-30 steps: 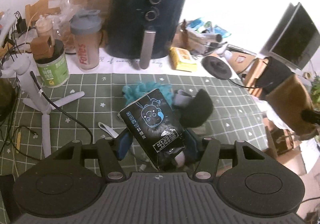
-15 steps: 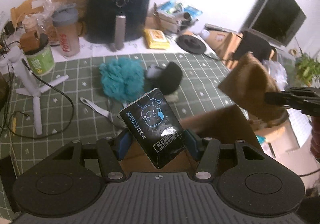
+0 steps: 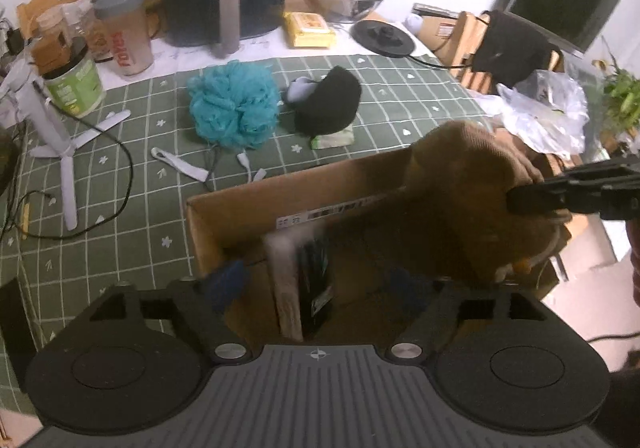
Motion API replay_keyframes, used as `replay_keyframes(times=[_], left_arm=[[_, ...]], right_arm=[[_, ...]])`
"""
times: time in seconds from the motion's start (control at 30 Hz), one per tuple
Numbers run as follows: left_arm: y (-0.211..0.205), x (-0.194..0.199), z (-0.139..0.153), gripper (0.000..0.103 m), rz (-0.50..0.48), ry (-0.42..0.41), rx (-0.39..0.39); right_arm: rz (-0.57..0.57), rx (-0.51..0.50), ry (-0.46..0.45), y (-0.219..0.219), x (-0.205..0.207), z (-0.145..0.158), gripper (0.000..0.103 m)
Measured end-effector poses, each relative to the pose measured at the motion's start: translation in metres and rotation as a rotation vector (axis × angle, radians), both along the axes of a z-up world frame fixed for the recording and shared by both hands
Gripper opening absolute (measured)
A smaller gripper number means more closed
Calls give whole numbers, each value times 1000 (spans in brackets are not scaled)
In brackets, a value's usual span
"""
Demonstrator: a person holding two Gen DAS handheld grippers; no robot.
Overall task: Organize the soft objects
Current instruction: 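Carry both items over the cardboard box and open both tools to drop them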
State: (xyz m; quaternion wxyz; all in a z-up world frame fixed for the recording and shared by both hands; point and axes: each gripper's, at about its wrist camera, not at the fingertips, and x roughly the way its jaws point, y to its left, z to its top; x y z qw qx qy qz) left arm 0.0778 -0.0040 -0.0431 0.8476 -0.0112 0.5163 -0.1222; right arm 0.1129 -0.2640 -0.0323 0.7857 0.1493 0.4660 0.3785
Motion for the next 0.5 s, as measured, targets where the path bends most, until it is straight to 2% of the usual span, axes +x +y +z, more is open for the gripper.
replay_keyframes(times=[0.13, 0.23, 0.3, 0.33, 0.4, 0.47, 0.5], left_arm=[[-2, -5, 2, 84, 36, -3, 7], [1, -11, 5, 84, 75, -18, -4], [3, -14, 6, 84, 104, -20, -13], [3, -15, 6, 84, 116, -21, -15], [4, -18, 7, 84, 139, -20, -13], [5, -21, 7, 84, 158, -19, -12], [6, -23, 7, 84, 169, -17, -12]], right_arm=[[29, -31, -1, 12, -2, -5, 7], [64, -80, -35, 25, -3, -5, 7], [98, -144, -61, 36, -5, -7, 14], [122, -185, -74, 42, -7, -9, 20], [161, -241, -106, 50, -14, -11, 63], [182, -242, -145, 49, -21, -10, 82], [188, -240, -146, 48, -22, -10, 84]])
